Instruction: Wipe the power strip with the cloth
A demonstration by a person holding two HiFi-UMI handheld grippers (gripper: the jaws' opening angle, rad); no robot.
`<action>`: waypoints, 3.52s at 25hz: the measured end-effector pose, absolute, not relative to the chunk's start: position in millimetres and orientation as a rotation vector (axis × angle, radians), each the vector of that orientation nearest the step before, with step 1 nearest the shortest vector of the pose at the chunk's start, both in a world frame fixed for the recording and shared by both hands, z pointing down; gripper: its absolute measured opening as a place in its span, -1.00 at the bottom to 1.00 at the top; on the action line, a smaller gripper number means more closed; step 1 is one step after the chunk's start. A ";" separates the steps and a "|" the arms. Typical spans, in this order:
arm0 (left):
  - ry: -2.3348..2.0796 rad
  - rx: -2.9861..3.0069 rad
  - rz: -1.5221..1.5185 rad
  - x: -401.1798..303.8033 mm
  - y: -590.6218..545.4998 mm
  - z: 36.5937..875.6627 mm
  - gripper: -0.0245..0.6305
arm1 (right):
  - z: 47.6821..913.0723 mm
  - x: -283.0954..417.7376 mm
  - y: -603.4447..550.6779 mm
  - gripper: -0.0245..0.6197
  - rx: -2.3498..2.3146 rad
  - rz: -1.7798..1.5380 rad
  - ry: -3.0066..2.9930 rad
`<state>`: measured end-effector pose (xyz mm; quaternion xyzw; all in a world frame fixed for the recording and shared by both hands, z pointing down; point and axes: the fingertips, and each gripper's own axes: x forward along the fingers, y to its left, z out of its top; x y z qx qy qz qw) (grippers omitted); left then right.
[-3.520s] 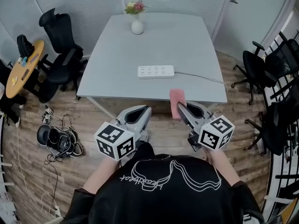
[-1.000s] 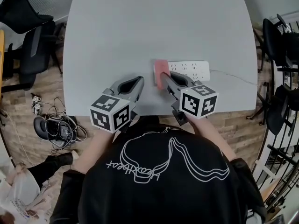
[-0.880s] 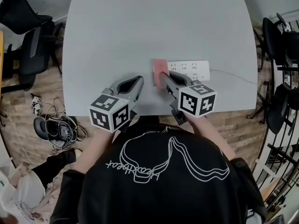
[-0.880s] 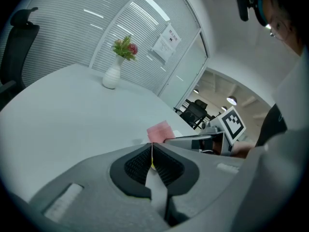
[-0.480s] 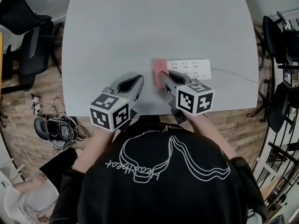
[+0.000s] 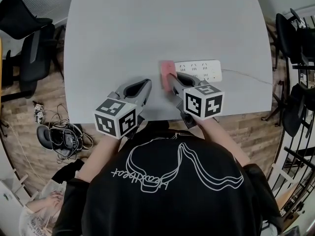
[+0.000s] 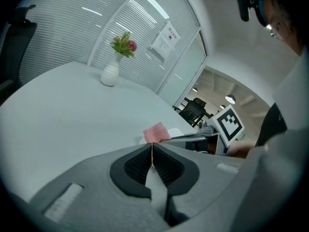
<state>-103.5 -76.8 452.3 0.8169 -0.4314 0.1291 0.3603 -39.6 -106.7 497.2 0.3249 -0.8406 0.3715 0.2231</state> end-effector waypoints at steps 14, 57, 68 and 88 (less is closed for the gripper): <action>-1.078 2.124 0.337 -93.7 -80.2 453.9 -0.88 | 499.3 -13.4 -114.5 -0.80 0.990 1.018 -2.280; -1.036 2.165 0.386 -67.2 -75.6 448.9 -0.88 | 499.0 159.0 -137.8 -0.79 1.403 0.921 -2.086; -1.049 2.166 0.383 -72.4 -71.6 446.0 -0.88 | 471.7 147.6 -141.3 -0.80 1.426 0.881 -2.156; -1.086 2.130 0.342 -90.2 -65.2 446.7 -0.88 | 456.3 -3.0 -105.8 -0.80 1.027 0.894 -2.426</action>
